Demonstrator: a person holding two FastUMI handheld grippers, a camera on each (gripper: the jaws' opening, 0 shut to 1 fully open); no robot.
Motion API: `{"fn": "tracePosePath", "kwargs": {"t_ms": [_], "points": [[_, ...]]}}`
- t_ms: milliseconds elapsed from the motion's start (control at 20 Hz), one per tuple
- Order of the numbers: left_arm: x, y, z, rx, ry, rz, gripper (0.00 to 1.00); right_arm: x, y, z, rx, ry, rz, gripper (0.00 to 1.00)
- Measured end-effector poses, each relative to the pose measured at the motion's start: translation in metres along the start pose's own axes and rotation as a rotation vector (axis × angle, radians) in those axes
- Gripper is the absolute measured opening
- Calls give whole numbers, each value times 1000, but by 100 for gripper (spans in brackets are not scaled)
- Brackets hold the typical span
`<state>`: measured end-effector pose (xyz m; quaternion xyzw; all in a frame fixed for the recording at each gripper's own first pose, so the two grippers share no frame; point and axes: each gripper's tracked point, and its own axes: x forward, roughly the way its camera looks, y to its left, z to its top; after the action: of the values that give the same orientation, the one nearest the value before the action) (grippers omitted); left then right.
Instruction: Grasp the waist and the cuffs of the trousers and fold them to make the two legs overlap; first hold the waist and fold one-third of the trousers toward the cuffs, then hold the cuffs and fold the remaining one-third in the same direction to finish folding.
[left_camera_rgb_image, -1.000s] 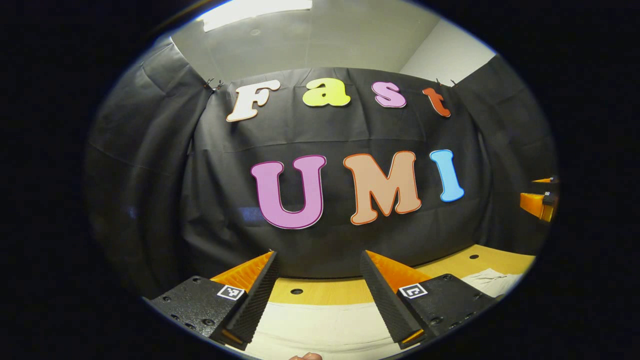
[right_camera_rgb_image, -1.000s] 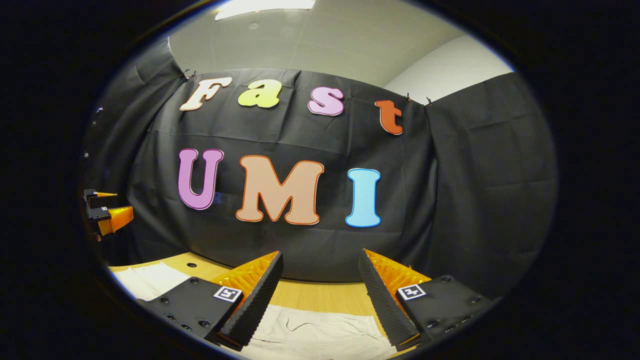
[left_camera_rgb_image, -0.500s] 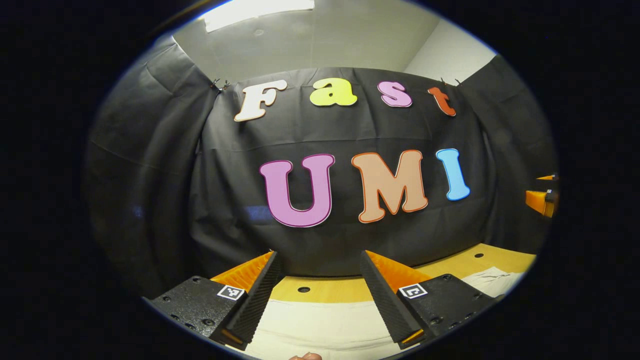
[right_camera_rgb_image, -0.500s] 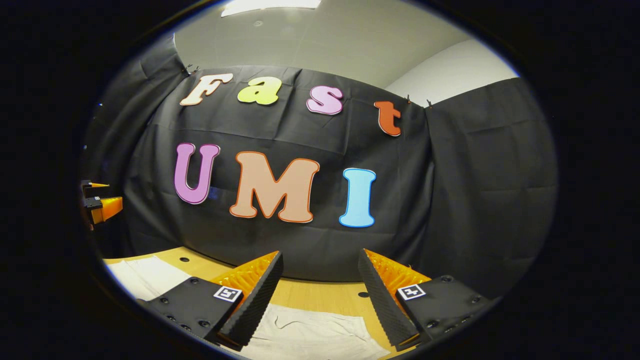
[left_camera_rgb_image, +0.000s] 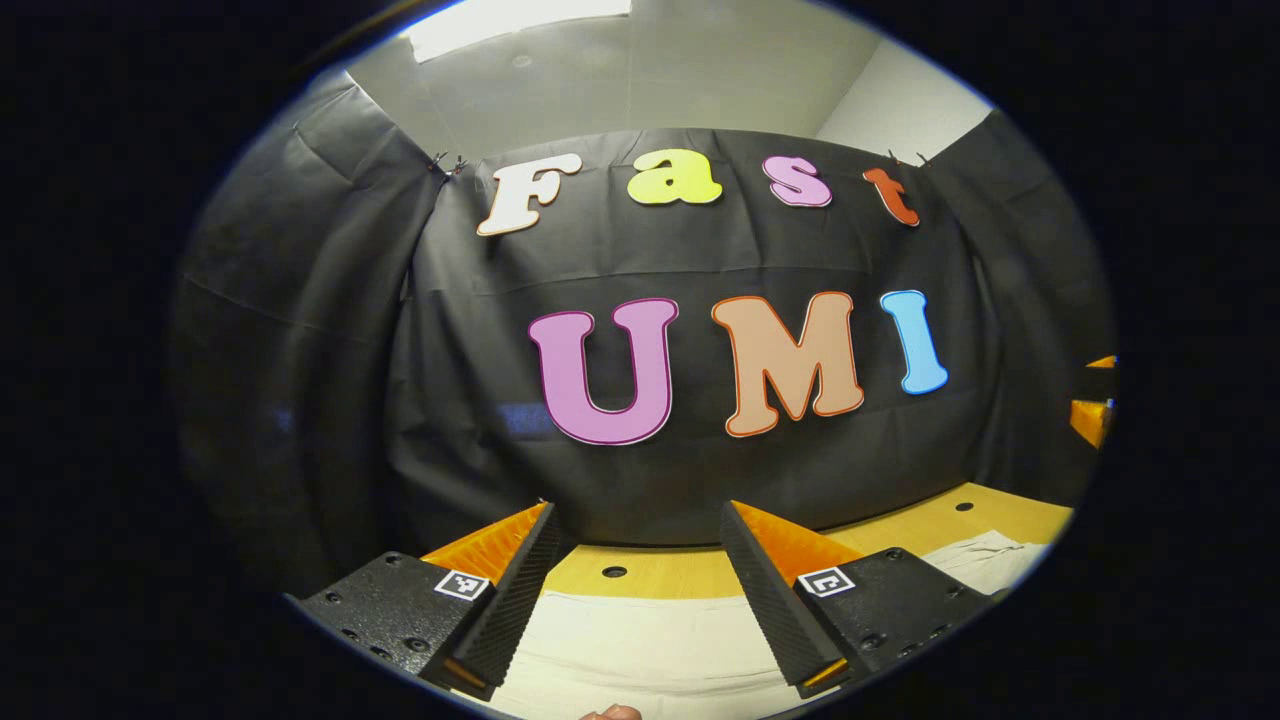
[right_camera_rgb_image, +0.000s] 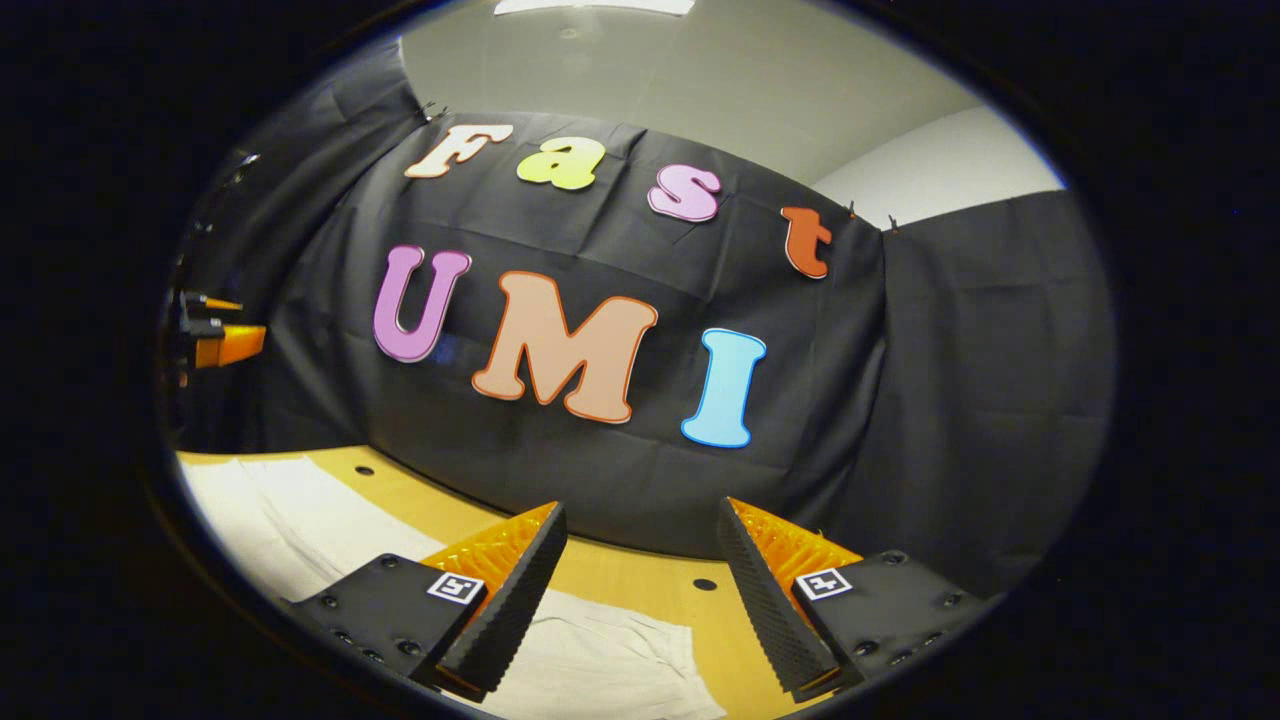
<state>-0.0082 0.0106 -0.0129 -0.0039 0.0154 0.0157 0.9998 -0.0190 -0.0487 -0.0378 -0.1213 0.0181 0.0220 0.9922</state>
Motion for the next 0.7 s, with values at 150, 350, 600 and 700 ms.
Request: {"fn": "tracePosePath", "kwargs": {"t_ms": [150, 350, 600, 700], "points": [[2, -1, 0, 7, -2, 0, 96, -11, -6, -22, -135, 38, 21, 98], [2, -4, -5, -5, 9, 4, 99, -25, -8, -55, -308, 80, 64, 97], [2, -11, -11, -2, 22, -7, 95, -41, 6, -113, -469, 158, 161, 97], [3, -11, -12, 10, 23, -8, 96, -48, 12, -140, -539, 200, 208, 97]]}}
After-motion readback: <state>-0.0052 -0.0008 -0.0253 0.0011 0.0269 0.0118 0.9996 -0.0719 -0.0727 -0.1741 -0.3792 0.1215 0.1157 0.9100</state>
